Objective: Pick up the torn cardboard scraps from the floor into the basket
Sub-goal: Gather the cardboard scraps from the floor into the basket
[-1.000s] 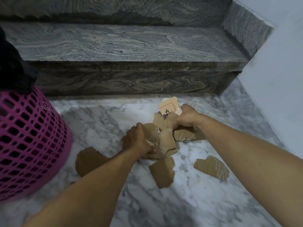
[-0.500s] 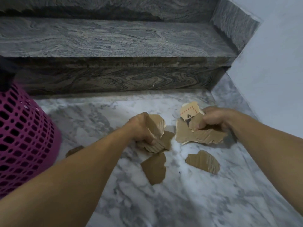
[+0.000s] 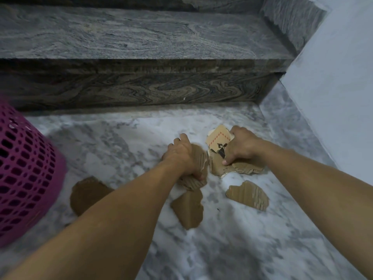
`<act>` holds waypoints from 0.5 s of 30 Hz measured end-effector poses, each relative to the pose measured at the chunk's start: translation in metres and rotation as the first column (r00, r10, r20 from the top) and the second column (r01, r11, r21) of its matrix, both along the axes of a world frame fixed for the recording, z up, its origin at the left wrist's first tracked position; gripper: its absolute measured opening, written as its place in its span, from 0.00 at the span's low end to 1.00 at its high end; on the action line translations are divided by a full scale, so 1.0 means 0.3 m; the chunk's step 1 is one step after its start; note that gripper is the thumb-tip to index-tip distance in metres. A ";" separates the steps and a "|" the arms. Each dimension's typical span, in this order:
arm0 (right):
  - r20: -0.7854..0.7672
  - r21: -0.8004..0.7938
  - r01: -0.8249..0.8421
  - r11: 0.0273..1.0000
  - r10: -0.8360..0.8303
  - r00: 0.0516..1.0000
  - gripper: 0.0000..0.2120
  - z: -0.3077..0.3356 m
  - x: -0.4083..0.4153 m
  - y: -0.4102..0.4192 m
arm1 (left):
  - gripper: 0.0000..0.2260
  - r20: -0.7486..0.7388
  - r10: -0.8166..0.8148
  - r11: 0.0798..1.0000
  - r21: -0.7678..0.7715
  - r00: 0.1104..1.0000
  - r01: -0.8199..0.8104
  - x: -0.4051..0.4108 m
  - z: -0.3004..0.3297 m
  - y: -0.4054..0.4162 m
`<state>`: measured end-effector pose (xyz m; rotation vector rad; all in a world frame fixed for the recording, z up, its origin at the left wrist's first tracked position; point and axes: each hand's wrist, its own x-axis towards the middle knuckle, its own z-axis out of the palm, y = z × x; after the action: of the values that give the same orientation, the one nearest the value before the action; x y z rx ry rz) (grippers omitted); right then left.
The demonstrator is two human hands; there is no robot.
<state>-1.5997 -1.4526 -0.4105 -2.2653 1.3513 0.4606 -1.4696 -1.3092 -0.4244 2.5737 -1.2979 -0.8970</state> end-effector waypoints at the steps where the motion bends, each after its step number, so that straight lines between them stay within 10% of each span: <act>1: 0.031 0.034 0.014 0.999 -0.015 0.999 0.55 -0.002 -0.001 0.003 | 0.47 -0.035 0.030 1.000 -0.009 0.999 -0.030 0.004 0.000 0.003; 8: 0.136 0.143 0.061 0.988 -0.081 0.987 0.58 -0.004 -0.007 0.056 | 0.35 -0.072 0.116 0.992 -0.036 0.991 -0.118 0.013 0.037 0.051; 15: 0.163 0.190 0.036 0.981 -0.068 0.984 0.23 0.065 0.006 0.145 | 0.36 -0.145 0.157 0.984 -0.063 0.977 -0.168 0.042 0.139 0.130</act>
<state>-1.5980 -1.4090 -0.3909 -2.0618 1.2260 0.3530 -1.4570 -1.2702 -0.3829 2.4677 -1.0463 -0.9581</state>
